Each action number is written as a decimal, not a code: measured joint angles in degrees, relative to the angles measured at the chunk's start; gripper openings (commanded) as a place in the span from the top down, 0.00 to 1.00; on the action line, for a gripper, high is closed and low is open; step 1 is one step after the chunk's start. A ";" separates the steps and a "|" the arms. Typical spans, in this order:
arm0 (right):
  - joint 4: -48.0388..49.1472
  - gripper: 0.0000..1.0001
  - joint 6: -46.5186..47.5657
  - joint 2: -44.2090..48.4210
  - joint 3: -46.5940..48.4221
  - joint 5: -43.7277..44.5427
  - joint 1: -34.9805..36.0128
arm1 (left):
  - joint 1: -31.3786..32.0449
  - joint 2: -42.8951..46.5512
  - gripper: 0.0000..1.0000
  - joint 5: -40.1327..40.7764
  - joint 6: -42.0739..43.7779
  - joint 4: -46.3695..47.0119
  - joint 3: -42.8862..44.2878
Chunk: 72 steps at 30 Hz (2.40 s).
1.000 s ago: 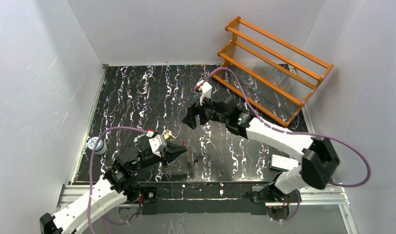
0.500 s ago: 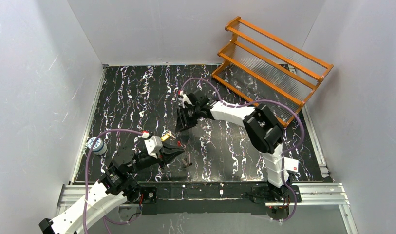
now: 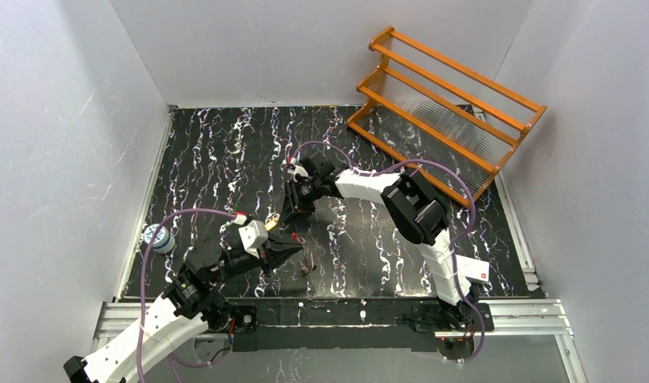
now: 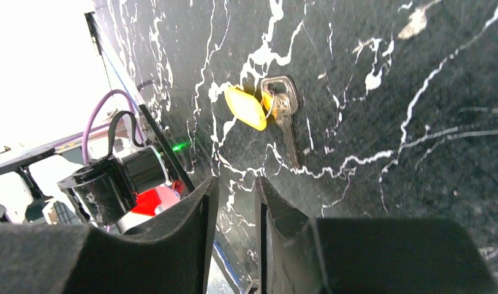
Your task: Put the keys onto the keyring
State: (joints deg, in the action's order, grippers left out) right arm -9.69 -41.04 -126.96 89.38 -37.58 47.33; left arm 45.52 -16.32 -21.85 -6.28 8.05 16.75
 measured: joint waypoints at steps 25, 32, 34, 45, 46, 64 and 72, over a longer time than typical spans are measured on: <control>-2.25 0.69 -4.61 -6.75 8.76 5.16 0.37 | 0.00 -1.66 1.00 -0.07 -1.86 0.50 0.00; -2.34 0.74 -5.33 -8.11 9.99 4.66 0.63 | 0.00 -1.66 1.00 -0.07 -1.88 0.52 0.00; -2.29 0.75 -5.64 -8.22 10.05 4.81 0.79 | 0.00 -1.66 1.00 -0.07 -1.92 0.55 0.00; -3.82 0.67 -4.74 -8.52 12.17 7.19 1.95 | 0.00 -1.64 1.00 -0.13 -2.34 0.92 0.00; -4.37 0.67 -4.13 -8.52 12.63 7.78 2.16 | 0.00 -1.64 1.00 -0.13 -2.34 0.92 0.00; -18.95 0.56 8.02 -10.32 25.62 28.55 10.36 | 0.00 -1.64 1.00 -0.68 -2.36 0.92 0.00; -20.48 0.75 9.94 -11.15 27.52 34.32 11.61 | 0.00 -1.64 1.00 -0.87 -2.36 0.90 0.00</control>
State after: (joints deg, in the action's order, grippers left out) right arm -30.17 -31.09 -138.10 116.90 -3.27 58.94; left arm 45.52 -17.96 -22.72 -8.64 8.95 16.75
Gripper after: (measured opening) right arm 0.333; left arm 0.014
